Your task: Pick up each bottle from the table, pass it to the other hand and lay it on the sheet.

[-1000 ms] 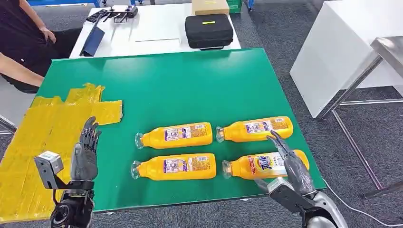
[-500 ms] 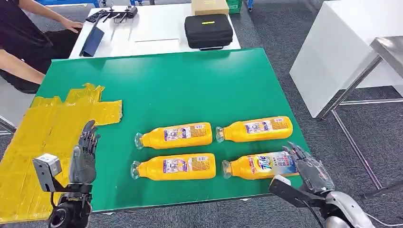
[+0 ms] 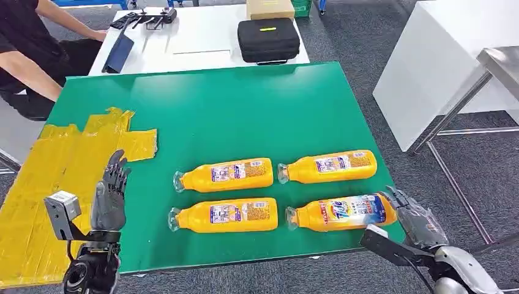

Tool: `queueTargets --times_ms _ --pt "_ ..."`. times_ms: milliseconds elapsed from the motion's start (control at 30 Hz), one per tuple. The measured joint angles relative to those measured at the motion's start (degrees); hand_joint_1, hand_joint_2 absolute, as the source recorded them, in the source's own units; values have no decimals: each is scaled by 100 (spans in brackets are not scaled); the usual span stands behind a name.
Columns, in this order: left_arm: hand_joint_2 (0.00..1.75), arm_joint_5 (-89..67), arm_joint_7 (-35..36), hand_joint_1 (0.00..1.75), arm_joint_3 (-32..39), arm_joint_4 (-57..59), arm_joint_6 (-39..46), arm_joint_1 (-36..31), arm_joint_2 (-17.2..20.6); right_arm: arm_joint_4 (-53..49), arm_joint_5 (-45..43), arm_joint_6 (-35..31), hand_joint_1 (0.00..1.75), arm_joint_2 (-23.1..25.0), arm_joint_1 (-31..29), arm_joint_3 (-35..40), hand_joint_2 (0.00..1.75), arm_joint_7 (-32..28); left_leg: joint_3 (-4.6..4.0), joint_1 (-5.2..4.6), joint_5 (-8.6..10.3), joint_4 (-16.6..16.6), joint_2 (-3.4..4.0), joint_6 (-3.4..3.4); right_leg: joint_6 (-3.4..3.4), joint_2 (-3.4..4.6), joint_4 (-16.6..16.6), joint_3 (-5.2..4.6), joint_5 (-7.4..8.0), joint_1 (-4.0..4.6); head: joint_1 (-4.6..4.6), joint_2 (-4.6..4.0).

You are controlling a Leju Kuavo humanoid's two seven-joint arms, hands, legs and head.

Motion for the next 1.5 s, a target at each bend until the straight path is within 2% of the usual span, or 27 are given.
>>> queueTargets --times_ms 200,600,633,667,867,1400,1433,1467,1500 --pt "0 22 0 0 -9 2 18 -5 2 142 -9 7 0 -24 -74 33 175 -50 0 0 0 0 0 0 0 0 0 2 0 0 -2 0" --pt "0 39 0 0 -98 2 63 -15 2 833 -7 9 0 -66 -658 581 175 -63 1 1 1 0 0 0 0 -1 1 3 0 0 0 0" --pt "0 39 0 0 -98 2 70 -14 2 861 4 9 59 -66 -679 603 175 -63 0 1 1 0 0 0 0 -1 2 3 0 0 -2 0" --pt "0 39 0 0 -98 2 70 -12 2 905 13 15 175 -70 -704 640 175 -53 0 1 1 0 0 0 0 -1 1 3 0 0 0 0" --pt "0 39 2 0 -103 2 70 -13 0 1180 -46 114 175 -225 -852 911 175 -4 8 0 1 0 1 0 0 1 -2 9 0 0 -2 0" --pt "0 227 -11 0 -103 46 181 -96 65 2061 -181 452 175 -743 -1619 1694 175 4 148 8 -39 -2 47 5 0 66 -24 132 -4 15 2 0" --pt "0 229 -13 0 -103 48 192 -97 70 2087 -181 470 80 -763 -1647 1725 175 18 158 11 -39 -2 47 4 1 66 -28 143 -4 19 0 0" --pt "0 229 -15 0 -103 57 206 -103 74 2129 -181 494 80 -778 -1678 1753 175 39 168 13 -41 -3 47 3 0 66 -35 155 -5 22 -2 0" --pt "0 238 -15 0 -103 74 208 -117 74 2173 -179 501 0 -789 -1716 1786 175 50 176 16 -42 -4 48 3 0 67 -40 165 -5 25 2 0"
